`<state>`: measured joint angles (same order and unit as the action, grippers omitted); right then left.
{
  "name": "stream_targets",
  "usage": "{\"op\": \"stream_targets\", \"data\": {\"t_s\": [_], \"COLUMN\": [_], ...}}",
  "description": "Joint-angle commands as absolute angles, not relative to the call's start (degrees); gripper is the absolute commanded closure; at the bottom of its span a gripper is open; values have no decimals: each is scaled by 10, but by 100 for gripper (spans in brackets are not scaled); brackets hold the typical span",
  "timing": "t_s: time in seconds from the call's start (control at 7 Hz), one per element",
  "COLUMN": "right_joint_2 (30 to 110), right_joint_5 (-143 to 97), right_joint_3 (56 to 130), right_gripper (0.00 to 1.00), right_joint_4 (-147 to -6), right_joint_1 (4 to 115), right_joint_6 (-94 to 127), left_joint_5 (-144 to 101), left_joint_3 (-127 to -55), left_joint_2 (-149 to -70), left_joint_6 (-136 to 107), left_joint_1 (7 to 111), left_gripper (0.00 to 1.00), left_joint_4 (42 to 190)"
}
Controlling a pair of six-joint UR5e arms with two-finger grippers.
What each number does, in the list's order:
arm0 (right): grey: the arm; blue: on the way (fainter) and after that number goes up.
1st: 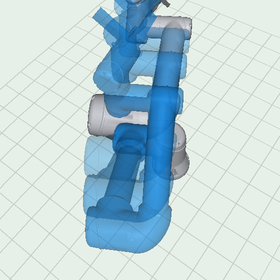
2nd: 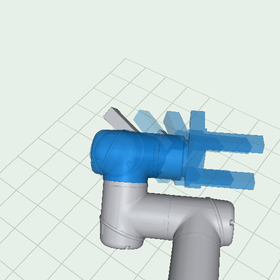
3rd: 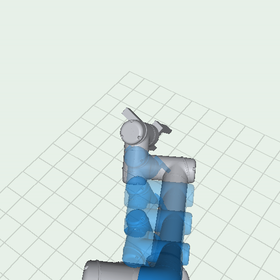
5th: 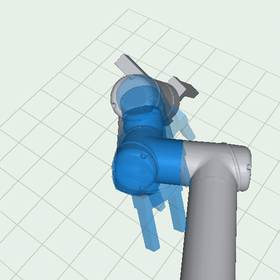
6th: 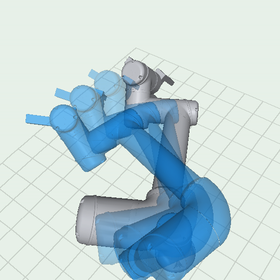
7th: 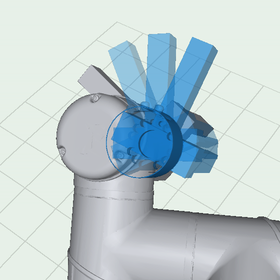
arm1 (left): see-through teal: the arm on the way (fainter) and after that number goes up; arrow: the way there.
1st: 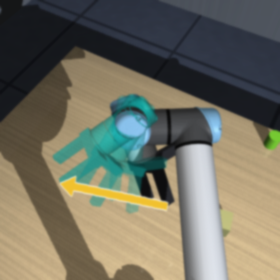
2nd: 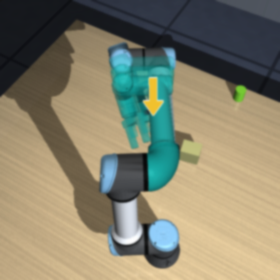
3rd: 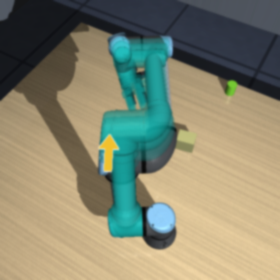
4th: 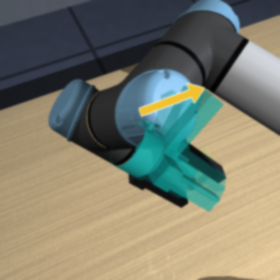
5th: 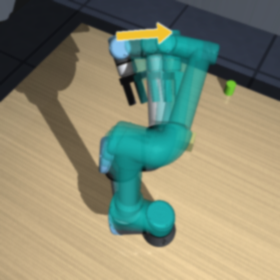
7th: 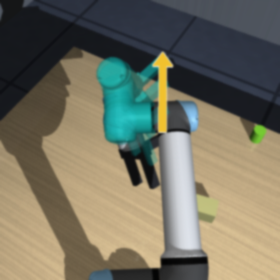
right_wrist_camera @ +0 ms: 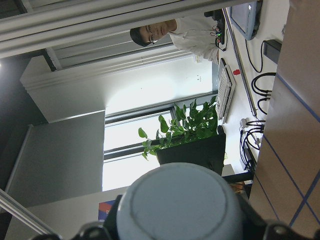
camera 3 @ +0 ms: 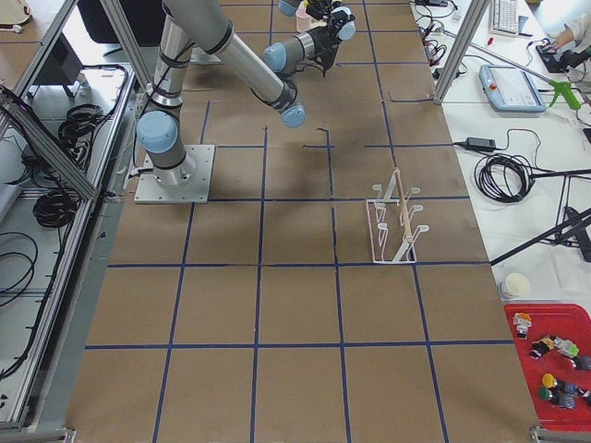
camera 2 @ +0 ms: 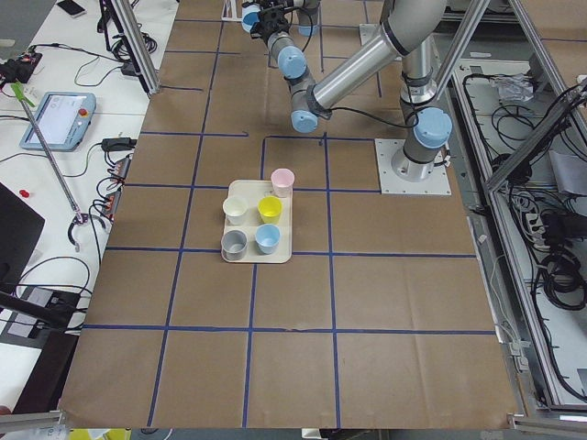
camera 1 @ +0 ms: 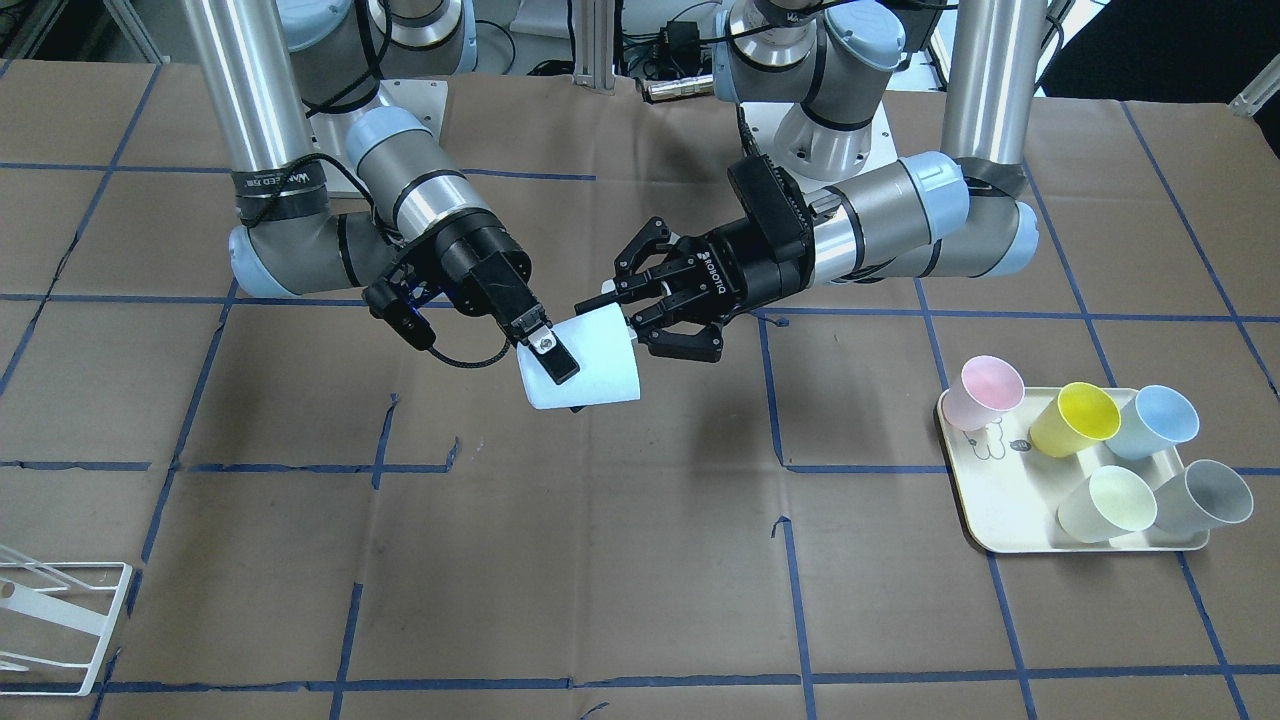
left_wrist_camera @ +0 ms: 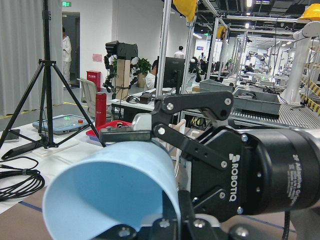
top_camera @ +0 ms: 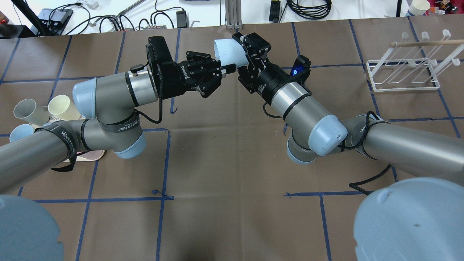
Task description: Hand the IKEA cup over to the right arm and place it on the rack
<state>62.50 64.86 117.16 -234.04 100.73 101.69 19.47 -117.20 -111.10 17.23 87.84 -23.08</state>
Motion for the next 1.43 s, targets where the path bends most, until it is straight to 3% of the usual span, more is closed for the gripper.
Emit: {"op": "stream_targets", "data": {"t_s": [0.0, 0.29, 0.57, 0.71, 1.29], "right_joint_2": [625, 624, 624, 621, 615], "right_joint_5": [649, 649, 648, 647, 586], "right_joint_3": [1172, 1169, 1145, 1128, 1106], "right_gripper": [39, 40, 47, 53, 53], "right_joint_4": [-2341, -2341, -2341, -2341, -2318], "right_joint_1": [1007, 1007, 999, 985, 873], "right_joint_6": [1017, 1016, 1004, 954, 638], "left_joint_5": [195, 195, 194, 196, 396], "left_joint_3": [-1167, -1165, -1168, -1168, -1138], "left_joint_2": [-1107, -1106, -1094, -1092, -1057], "left_joint_6": [149, 140, 107, 86, 46], "left_joint_1": [874, 860, 818, 793, 779], "left_gripper": [5, 2, 1, 1, 2], "left_joint_4": [-231, -230, -225, -223, -52]}}
